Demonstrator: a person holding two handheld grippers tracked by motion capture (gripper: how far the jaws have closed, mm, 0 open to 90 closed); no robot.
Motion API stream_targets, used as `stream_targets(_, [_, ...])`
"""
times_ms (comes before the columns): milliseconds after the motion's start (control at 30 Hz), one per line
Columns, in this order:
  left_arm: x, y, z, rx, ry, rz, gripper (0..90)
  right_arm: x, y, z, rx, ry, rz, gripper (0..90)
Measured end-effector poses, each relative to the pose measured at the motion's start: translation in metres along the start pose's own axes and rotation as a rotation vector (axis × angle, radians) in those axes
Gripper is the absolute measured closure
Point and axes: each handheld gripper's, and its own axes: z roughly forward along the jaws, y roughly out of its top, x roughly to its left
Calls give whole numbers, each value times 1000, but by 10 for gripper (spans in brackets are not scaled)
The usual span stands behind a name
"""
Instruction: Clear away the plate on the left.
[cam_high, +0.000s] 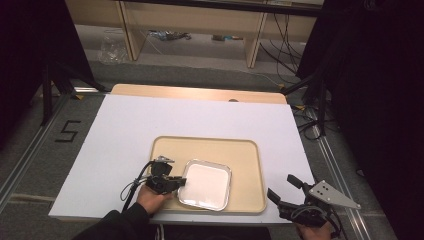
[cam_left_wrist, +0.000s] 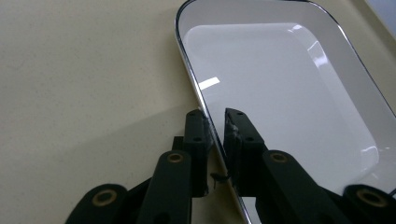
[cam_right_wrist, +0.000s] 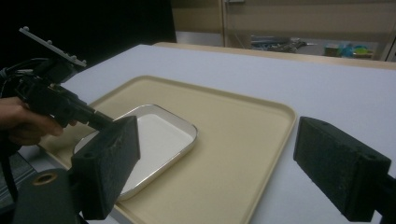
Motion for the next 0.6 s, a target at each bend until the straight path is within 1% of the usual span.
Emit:
stream_targets(33, [-1, -2, -1, -4, 2, -3, 780, 1, -1, 1, -15, 9, 9, 154])
stream_targets(67, [-2, -3, -1, -12, 6, -13, 780, 1, -1, 1, -15, 9, 9, 154])
stream_targets(100, [-2, -4, -3, -7, 3, -10, 776, 1, 0, 1, -15, 9, 10, 154])
stream_targets(133, [-1, -5, -4, 2, -12, -7, 775, 0, 0, 0, 2, -4, 0, 154])
stream_targets(167, [-2, -6, -4, -2, -18, -15, 775, 0, 0, 0, -2, 5, 5, 154])
stream_targets(200, [-3, -8, -5, -7, -3, -18, 776, 0, 0, 1, -15, 8, 10, 154])
stream_targets(233, [-4, -9, -6, 4, -16, -9, 776, 0, 0, 1, -14, 8, 10, 153])
stream_targets(267, [-5, -10, -6, -6, -3, -12, 778, 0, 0, 0, 3, -3, 0, 154])
stream_targets(333, [-5, -11, -9, 16, -18, -6, 780, 0, 0, 0, 2, -2, 1, 154])
stream_targets(367, [-5, -13, -10, 8, -19, -17, 781, 0, 0, 1, -13, 9, 7, 154])
stream_targets(400, [-5, -14, -12, 21, -28, -8, 782, 0, 0, 1, -19, 6, -3, 153])
stream_targets(433, [-6, -15, -13, 22, -26, -9, 782, 0, 0, 1, -15, 7, 4, 154])
stream_targets(467, [-7, -17, -14, 21, -24, -10, 781, 0, 0, 0, 2, -2, 1, 154])
stream_targets(500, [-8, -19, -15, 18, -21, -21, 781, 0, 0, 0, 2, -3, 1, 154])
stream_targets(533, [-8, -20, -17, 28, -18, -12, 778, 0, 0, 0, 2, -3, 0, 154])
stream_targets(567, [-8, -22, -17, 12, -29, -30, 776, 0, 0, 1, -15, 9, 9, 153])
stream_targets(600, [-7, -23, -19, 23, -37, -31, 773, 0, 0, 0, -2, -1, 2, 154])
